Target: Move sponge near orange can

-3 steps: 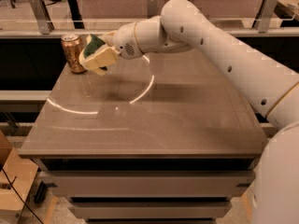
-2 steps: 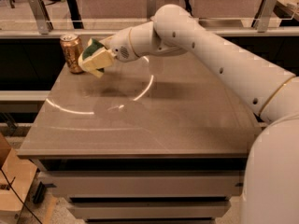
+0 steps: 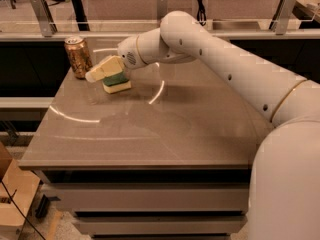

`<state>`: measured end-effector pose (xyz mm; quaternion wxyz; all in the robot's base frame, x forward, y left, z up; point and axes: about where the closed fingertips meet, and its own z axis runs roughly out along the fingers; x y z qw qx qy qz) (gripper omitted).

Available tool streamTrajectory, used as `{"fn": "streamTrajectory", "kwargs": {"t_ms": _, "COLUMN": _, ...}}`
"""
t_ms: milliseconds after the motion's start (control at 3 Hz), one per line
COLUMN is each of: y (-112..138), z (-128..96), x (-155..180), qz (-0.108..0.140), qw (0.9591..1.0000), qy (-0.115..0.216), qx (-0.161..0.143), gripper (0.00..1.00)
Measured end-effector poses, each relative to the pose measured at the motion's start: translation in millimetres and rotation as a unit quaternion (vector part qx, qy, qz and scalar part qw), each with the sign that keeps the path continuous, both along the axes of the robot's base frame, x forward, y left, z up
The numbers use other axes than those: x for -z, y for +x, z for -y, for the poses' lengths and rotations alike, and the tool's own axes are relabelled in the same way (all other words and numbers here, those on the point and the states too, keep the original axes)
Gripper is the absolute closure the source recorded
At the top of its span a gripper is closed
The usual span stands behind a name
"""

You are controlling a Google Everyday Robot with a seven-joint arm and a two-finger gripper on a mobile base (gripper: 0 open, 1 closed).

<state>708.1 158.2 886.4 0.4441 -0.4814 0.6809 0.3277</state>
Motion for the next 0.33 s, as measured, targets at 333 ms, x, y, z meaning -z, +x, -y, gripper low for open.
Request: {"fn": "streamTrajectory", "kwargs": {"t_ms": 333, "y": 0.0, "z": -0.1, "x": 0.0, "qz": 0.000, "qw": 1.0000, "qy": 0.000, "qx": 0.000, "gripper": 0.00}}
